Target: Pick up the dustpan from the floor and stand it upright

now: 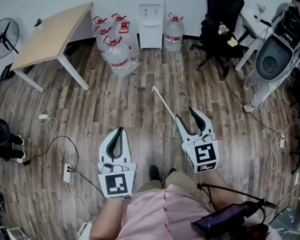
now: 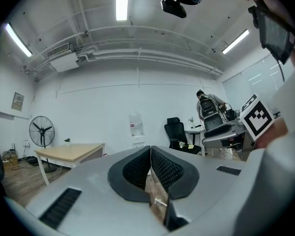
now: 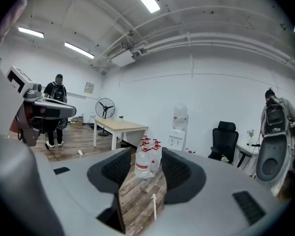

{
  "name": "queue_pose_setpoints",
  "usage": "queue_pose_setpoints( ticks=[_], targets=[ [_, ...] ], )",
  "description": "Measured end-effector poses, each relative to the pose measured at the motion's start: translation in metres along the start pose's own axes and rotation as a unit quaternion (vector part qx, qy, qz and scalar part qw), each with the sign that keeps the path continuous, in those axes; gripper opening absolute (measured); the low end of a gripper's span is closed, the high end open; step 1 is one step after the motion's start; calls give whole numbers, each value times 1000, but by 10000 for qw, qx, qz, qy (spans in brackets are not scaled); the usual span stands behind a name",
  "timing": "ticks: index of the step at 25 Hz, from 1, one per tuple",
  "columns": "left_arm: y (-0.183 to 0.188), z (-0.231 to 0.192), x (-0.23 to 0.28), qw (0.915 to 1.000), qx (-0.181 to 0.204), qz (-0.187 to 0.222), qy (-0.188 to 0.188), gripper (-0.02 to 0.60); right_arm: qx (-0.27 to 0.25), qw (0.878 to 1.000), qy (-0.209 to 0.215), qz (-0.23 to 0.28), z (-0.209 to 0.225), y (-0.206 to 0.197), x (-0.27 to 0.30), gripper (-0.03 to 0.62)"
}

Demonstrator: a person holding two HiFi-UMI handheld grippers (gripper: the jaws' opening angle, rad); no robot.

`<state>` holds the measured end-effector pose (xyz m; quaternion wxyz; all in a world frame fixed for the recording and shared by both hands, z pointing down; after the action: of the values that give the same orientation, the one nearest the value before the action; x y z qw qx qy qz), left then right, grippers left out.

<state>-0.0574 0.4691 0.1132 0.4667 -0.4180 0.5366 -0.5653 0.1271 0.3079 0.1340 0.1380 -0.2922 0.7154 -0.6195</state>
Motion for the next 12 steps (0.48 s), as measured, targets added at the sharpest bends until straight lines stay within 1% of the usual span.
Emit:
queue_pose_setpoints(
  ticks=[3,7,12],
  targets=[
    [-7,-2,26,9997,163,-135,-152,14,28,9999,-108,-25,16,-1,15,193],
    [-16,5,62,9993,46,-185,-317,14,96,9997,-203,-109,36,-14,38,190],
    [-23,6,125,9985,137,-290,-433,14,216,9993,-247,-164,74,-24,85,190]
  ],
)
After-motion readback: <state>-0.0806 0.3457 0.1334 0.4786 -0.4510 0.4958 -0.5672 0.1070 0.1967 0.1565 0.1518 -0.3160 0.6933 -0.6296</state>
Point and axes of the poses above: the fingertips, and each gripper's own axes: x forward along the fingers, z to its right, y out of its top, the point moved 7 cm from there along -x, backward along the fingers, and after that the axes turned 4 degrees about z, right-handed, at the moved point
